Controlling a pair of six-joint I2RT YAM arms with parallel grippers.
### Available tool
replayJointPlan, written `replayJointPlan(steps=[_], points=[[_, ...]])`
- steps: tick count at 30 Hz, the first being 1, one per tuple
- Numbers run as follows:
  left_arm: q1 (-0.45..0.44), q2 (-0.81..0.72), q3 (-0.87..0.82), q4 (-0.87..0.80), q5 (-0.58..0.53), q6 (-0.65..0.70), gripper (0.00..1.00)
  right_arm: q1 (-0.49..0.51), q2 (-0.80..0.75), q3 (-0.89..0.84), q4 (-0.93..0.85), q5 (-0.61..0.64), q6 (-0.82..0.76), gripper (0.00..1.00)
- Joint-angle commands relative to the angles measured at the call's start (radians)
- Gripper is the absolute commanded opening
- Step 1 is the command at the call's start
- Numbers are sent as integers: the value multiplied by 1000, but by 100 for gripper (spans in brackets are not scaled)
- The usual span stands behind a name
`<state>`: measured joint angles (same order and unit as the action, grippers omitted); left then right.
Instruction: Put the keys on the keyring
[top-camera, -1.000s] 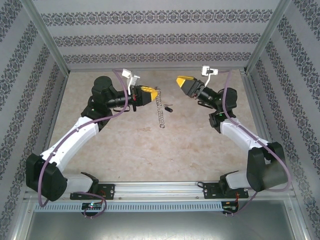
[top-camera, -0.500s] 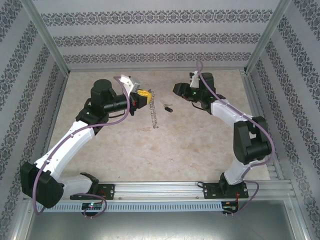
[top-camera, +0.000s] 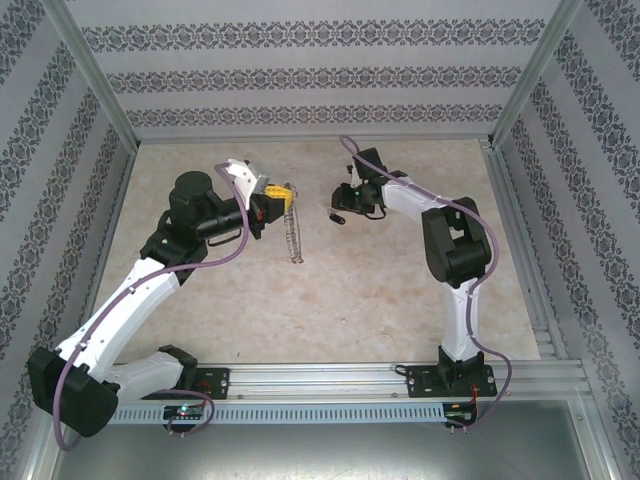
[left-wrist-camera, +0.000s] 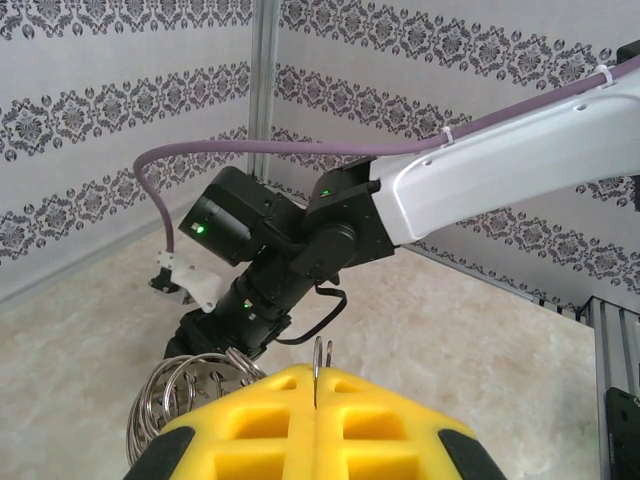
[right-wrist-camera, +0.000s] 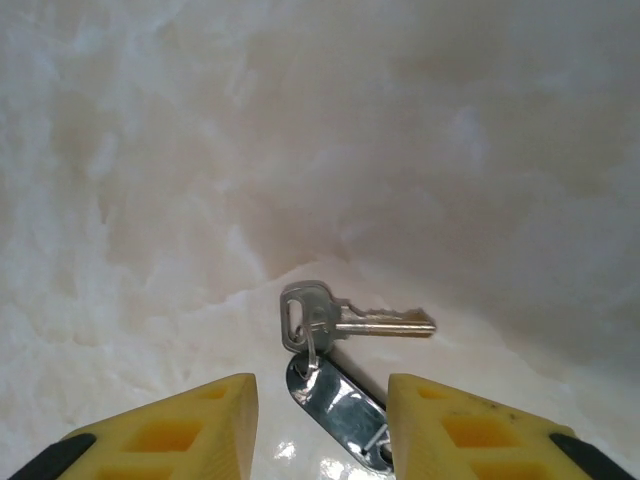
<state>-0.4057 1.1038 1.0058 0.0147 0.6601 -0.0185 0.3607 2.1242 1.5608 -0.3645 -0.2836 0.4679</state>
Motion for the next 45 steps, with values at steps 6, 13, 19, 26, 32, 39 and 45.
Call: replayJointPlan(steps=[6, 13, 19, 26, 32, 39, 45], points=[[4, -28, -33, 85, -14, -9, 0, 43, 70, 103, -107, 95, -34, 34], [3, -28, -38, 103, -5, -18, 0, 67, 102, 141, -132, 122, -46, 34], [4, -35, -45, 100, -4, -15, 0, 80, 123, 174, -148, 125, -48, 29], [5, -41, -53, 108, -4, -18, 0, 90, 135, 172, -151, 137, -45, 27], [4, -40, -58, 117, -1, -23, 0, 99, 139, 168, -151, 143, -45, 26], [7, -41, -64, 131, 4, -31, 0, 100, 134, 150, -146, 153, -43, 27], [7, -39, -65, 134, 6, -34, 0, 99, 151, 156, -136, 147, -35, 16]])
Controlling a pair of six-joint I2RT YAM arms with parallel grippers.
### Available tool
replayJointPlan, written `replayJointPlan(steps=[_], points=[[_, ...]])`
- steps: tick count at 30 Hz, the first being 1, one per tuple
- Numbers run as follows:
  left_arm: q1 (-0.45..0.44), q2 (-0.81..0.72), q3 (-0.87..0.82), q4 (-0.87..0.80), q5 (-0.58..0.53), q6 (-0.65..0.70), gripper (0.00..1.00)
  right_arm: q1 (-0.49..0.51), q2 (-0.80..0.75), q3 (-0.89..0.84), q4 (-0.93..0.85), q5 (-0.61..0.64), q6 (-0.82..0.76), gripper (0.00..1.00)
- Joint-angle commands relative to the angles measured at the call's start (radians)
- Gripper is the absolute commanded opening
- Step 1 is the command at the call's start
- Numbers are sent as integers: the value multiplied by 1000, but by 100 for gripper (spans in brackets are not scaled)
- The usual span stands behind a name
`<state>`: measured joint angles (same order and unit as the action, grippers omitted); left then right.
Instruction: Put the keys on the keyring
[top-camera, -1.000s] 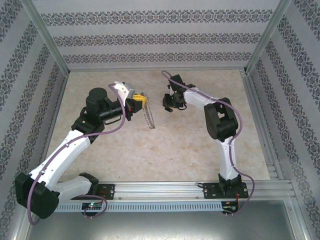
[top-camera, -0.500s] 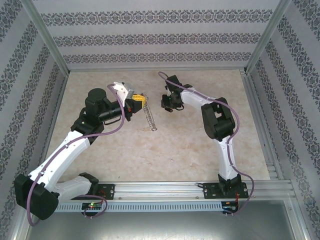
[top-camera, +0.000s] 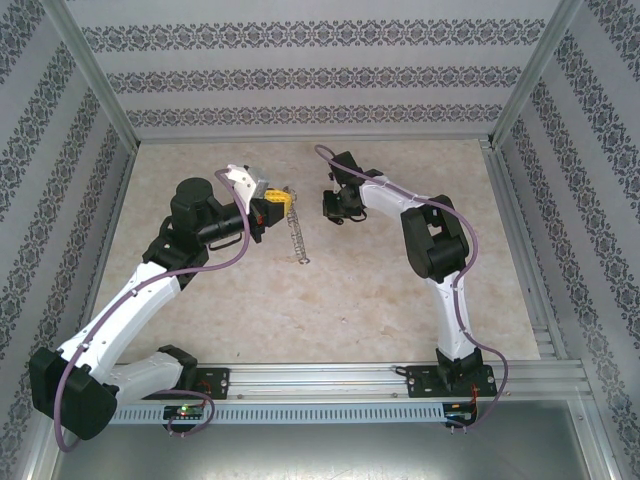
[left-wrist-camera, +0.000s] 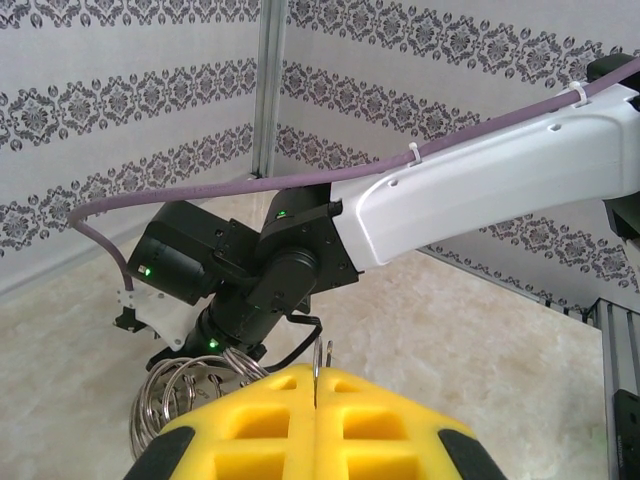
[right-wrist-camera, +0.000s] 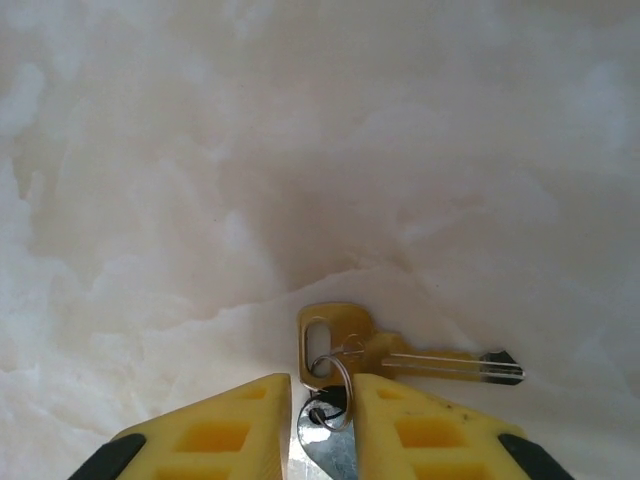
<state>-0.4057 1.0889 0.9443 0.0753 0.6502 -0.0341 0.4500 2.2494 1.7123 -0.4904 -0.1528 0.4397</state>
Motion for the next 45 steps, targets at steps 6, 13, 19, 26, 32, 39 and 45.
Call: replayJointPlan(steps=[6, 13, 19, 26, 32, 39, 45], points=[[7, -21, -4, 69, 17, -27, 0, 3, 25, 3, -6, -7, 4, 0], [7, -16, 10, 14, -10, 11, 0, -22, -135, -120, 89, -39, 3, 0], [5, -11, 37, -75, -94, 48, 0, -65, -326, -249, 185, -150, -14, 0], [-2, -43, -6, -40, -178, 84, 0, -141, -542, -441, 362, -338, -35, 0], [-4, 5, 10, 4, -102, 93, 0, -195, -675, -577, 567, -580, -71, 0], [-4, 123, 151, -49, 64, 129, 0, -214, -815, -668, 743, -783, -77, 0], [-4, 213, 247, -80, 193, 152, 0, -213, -922, -717, 788, -828, -106, 0]])
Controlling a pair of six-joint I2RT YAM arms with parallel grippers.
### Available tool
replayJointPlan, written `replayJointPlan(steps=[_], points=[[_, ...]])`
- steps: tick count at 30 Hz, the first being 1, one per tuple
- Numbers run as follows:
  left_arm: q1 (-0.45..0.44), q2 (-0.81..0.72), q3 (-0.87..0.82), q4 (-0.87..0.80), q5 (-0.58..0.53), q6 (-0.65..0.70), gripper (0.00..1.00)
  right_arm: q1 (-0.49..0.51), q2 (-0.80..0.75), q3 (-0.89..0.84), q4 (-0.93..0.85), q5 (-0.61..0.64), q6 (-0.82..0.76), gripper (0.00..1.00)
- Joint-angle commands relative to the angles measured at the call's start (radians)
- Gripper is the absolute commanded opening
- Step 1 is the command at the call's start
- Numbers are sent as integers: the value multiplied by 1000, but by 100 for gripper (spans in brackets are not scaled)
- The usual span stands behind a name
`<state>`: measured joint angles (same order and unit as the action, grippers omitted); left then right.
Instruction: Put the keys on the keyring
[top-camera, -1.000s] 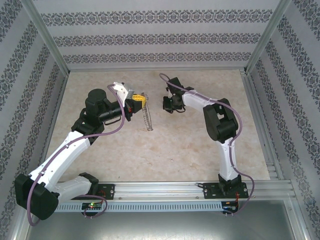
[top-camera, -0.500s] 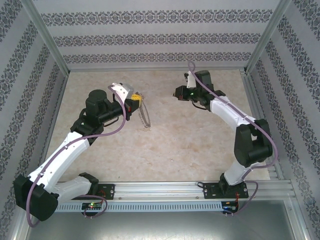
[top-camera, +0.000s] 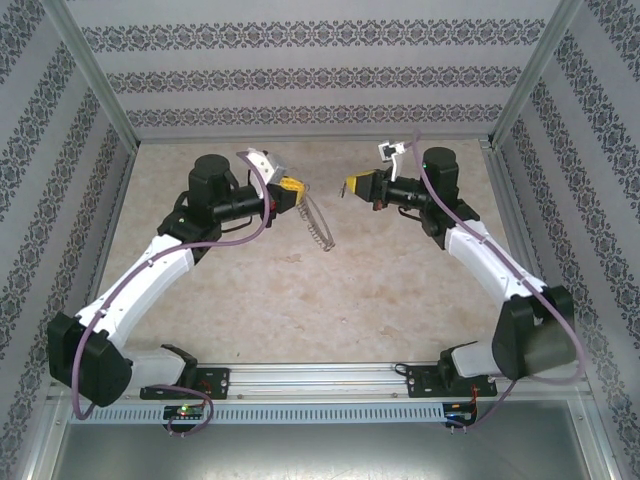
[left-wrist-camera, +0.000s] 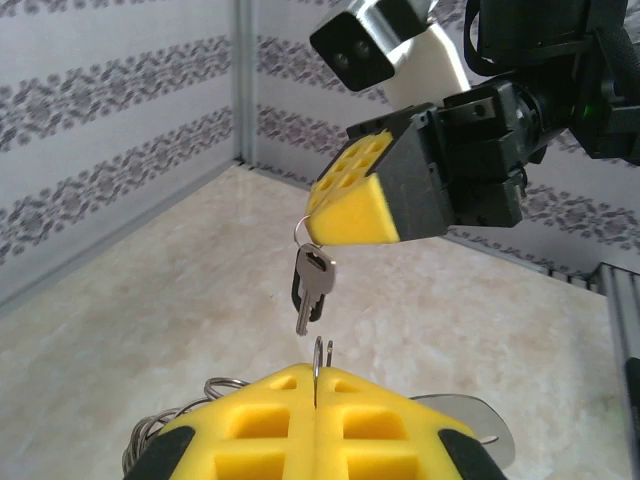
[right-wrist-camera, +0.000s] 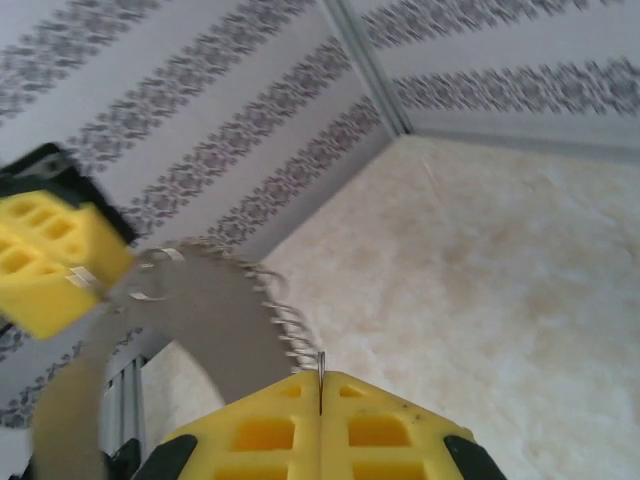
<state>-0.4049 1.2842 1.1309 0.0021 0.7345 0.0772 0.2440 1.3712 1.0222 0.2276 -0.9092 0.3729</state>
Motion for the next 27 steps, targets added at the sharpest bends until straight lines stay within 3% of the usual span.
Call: replayJointPlan(steps=[1, 9, 27], points=[[-6, 30, 72, -10, 125, 44, 0, -6, -59, -38, 74, -72, -44, 0], [-5, 95, 167, -64, 234, 70, 0, 4, -142, -70, 74, -90, -64, 0], [-23, 137, 204, -103, 269, 69, 0, 134, -137, -7, 32, -59, -133, 0]])
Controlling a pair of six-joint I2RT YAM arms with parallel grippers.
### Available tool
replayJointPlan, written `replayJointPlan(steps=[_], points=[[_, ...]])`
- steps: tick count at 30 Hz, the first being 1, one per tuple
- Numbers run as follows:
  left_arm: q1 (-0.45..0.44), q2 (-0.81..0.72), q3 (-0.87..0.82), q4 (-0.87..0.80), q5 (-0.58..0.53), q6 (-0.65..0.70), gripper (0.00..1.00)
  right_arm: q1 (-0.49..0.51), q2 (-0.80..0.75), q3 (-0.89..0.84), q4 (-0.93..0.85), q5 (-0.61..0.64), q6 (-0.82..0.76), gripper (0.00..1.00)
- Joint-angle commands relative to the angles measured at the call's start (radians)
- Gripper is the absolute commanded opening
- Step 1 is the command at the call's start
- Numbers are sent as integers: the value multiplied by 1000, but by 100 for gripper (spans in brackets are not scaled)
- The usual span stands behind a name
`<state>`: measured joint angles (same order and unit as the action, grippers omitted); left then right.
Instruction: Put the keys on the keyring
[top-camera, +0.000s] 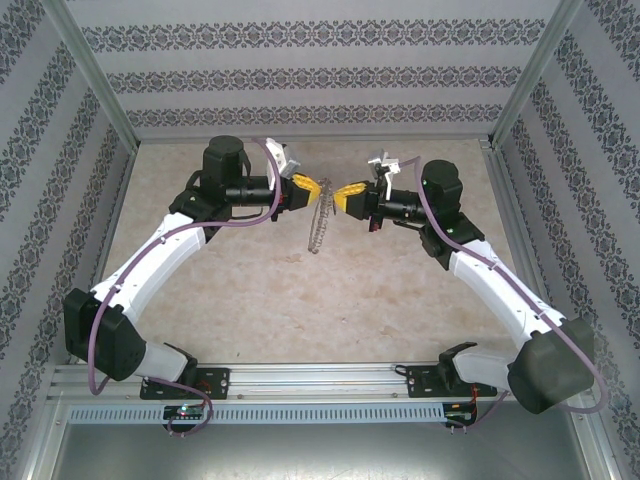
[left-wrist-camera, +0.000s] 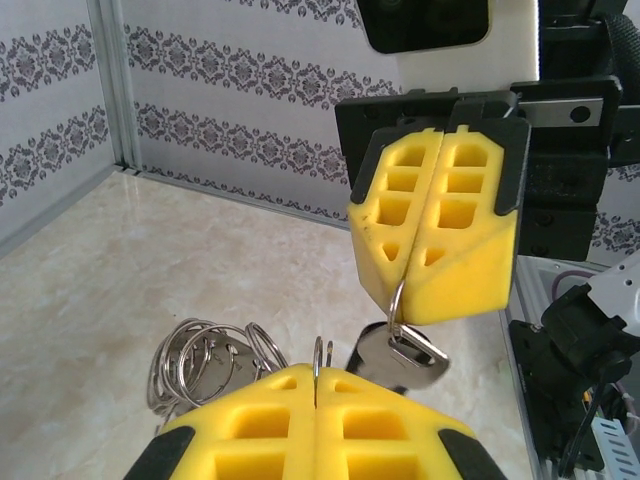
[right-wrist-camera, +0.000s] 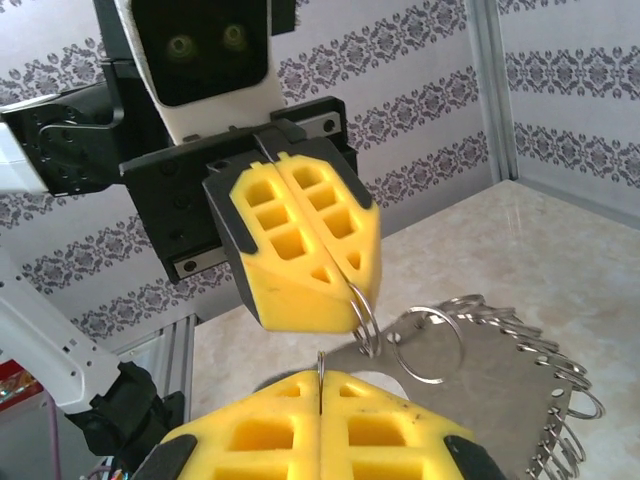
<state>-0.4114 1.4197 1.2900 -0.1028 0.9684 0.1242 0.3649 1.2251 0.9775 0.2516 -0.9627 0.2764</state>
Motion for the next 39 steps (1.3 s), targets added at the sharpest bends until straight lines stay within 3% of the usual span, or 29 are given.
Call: replayJointPlan(steps=[1, 19, 39], points=[[-17, 3, 46, 0, 36, 23, 0, 15, 9, 40, 8, 1, -39, 0], [-36, 6, 54, -14, 41, 32, 0, 49, 69, 101, 12, 32, -57, 0], [-37, -17, 51, -17, 19, 43, 0, 4, 22, 20, 4, 61, -56, 0]])
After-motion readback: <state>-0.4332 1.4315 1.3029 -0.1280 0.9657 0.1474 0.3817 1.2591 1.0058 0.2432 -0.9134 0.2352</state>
